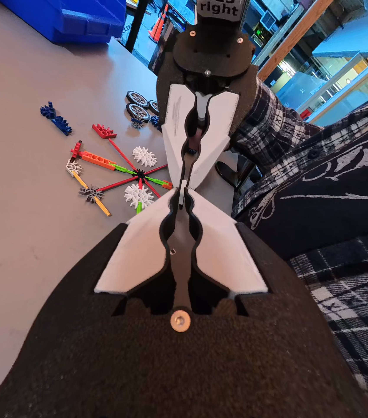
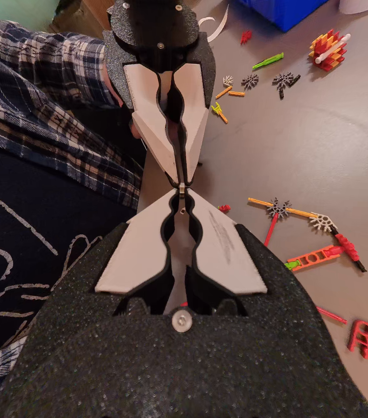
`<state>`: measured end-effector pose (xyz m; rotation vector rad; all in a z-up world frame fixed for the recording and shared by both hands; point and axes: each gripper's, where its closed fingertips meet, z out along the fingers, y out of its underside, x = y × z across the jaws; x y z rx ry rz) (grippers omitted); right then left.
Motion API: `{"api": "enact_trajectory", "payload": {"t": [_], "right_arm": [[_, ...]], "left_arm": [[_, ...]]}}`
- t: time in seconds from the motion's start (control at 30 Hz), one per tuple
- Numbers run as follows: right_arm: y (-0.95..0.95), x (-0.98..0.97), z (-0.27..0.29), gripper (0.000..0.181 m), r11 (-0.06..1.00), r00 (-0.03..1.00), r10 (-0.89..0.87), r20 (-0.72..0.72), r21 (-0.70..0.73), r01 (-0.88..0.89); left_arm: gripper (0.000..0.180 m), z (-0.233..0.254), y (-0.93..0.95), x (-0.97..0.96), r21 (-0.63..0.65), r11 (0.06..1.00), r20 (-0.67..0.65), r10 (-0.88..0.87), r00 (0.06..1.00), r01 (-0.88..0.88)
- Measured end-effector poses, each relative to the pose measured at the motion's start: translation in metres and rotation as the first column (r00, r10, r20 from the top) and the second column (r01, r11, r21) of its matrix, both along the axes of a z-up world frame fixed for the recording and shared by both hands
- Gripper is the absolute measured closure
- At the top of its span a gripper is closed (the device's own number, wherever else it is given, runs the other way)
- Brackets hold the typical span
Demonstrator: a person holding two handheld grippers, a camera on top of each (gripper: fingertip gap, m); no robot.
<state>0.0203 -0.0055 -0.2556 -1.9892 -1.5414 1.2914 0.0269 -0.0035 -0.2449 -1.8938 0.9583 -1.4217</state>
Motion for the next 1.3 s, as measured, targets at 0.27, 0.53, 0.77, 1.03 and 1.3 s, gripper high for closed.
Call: {"api": "enact_trajectory", "payload": {"t": [0.27, 0.53, 0.77, 1.03, 1.3], "right_arm": [[0.002, -0.001, -0.004, 0.178, 1.0, 1.0, 0.007, 0.029, -0.007, -0.007], [0.012, -0.002, -0.013, 0.176, 0.995, 0.996, -0.081, 0.04, -0.058, 0.083], [0.028, 0.001, -0.024, 0.172, 0.975, 0.978, -0.199, 0.055, -0.086, 0.203], [0.038, 0.01, -0.044, 0.176, 0.963, 0.955, -0.261, 0.138, -0.024, 0.267], [0.037, 0.007, -0.06, 0.177, 0.964, 0.948, -0.263, 0.177, 0.025, 0.263]], "left_arm": [[0.178, -0.005, 0.002, -0.001, 0.059, 0.998, -0.04, 0.019, 0.999, -0.016], [0.178, -0.015, 0.011, -0.005, 0.011, 0.995, -0.048, 0.095, 0.994, -0.095], [0.178, -0.032, 0.027, -0.009, -0.135, 0.979, -0.099, 0.142, 0.985, -0.154], [0.178, -0.057, 0.037, -0.01, -0.281, 0.942, -0.245, 0.114, 0.963, -0.183], [0.178, -0.071, 0.036, -0.008, -0.341, 0.918, -0.301, 0.097, 0.949, -0.202]]}}
